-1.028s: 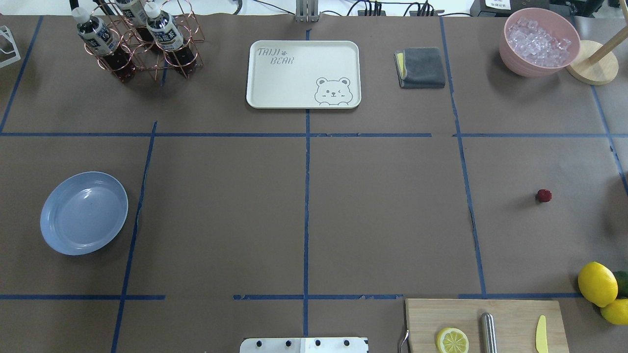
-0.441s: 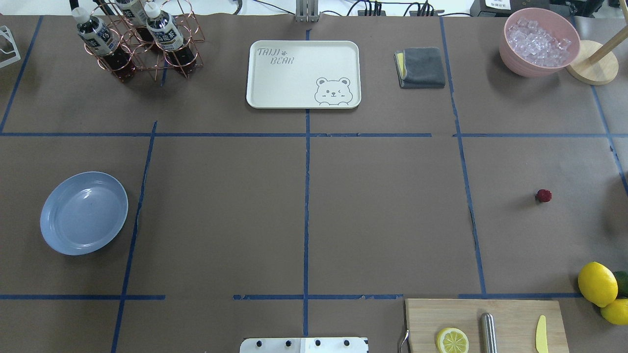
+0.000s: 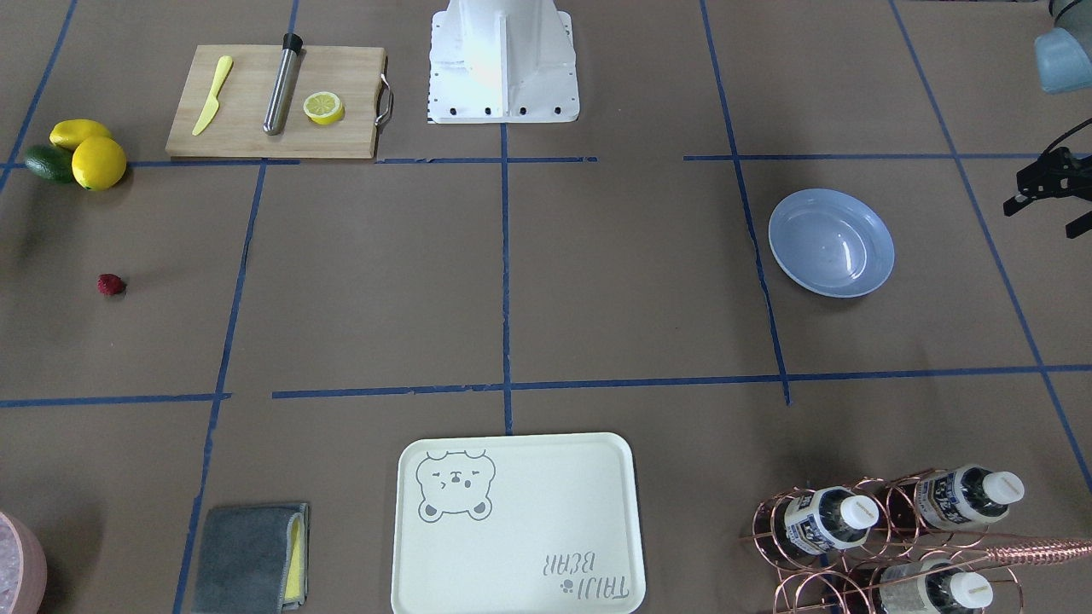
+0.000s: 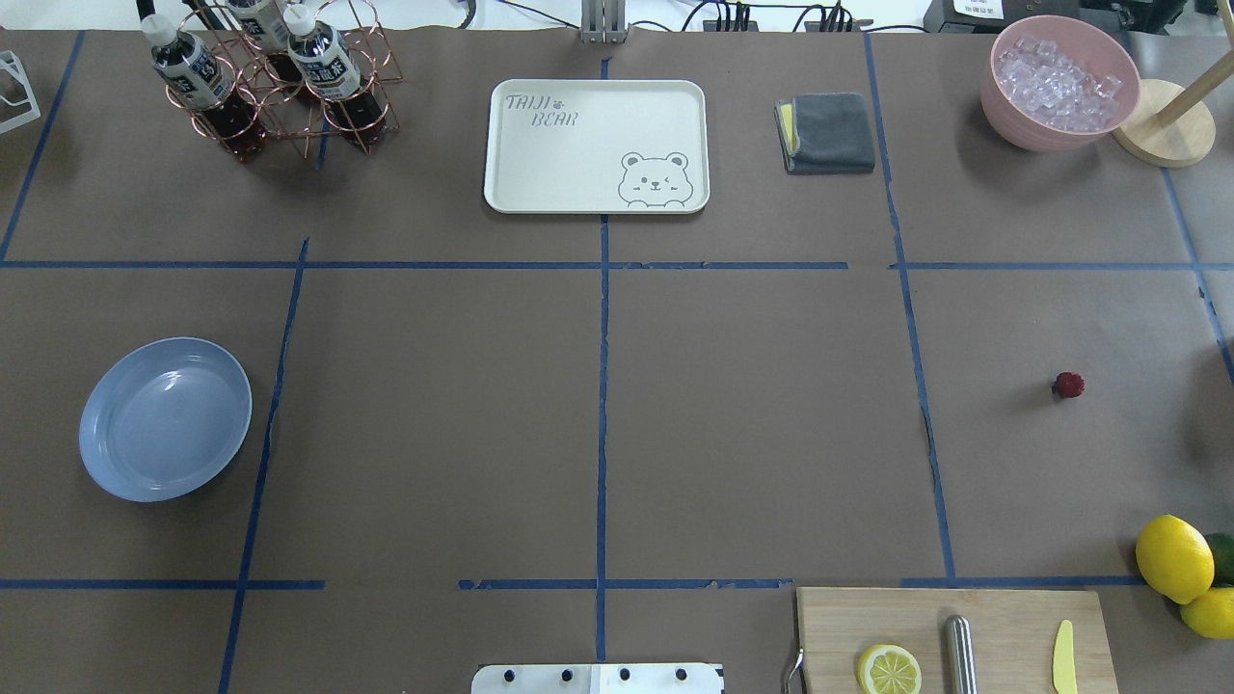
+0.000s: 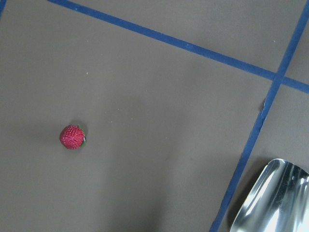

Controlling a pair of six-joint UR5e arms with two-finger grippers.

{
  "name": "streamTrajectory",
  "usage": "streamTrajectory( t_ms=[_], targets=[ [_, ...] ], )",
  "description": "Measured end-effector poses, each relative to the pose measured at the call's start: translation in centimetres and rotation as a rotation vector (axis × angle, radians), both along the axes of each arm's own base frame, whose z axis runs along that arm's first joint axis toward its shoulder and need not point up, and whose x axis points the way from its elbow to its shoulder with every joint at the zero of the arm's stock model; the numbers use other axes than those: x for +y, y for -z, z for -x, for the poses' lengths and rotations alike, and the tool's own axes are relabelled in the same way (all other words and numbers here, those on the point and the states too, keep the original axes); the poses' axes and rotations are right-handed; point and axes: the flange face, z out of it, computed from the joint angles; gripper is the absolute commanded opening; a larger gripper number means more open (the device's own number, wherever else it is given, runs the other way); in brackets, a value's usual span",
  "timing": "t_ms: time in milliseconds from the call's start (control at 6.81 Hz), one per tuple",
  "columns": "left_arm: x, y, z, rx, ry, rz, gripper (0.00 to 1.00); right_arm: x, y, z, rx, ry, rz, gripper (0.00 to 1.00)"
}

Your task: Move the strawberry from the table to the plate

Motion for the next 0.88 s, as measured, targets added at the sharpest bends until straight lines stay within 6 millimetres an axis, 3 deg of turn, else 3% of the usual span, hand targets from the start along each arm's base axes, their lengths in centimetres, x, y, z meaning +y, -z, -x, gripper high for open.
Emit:
streamTrajectory(
  t_ms=[294,441,881],
  targets=[
    [1.0,-0.8,-6.1,0.024,-0.009,0.078,1.0,-0.1,0.4,0.0,-0.004,-0.001,-0.005,1.0],
    [1.5,-0.9,-8.1,0.032,-0.012,0.11,1.0,-0.1,0.6,0.1,-0.009,0.0,-0.016,1.0],
    [2.2,-2.0,-11.9,0.03,-0.045,0.158,1.0,-0.2,0.8,0.1,-0.026,-0.002,-0.079,1.0]
  ],
)
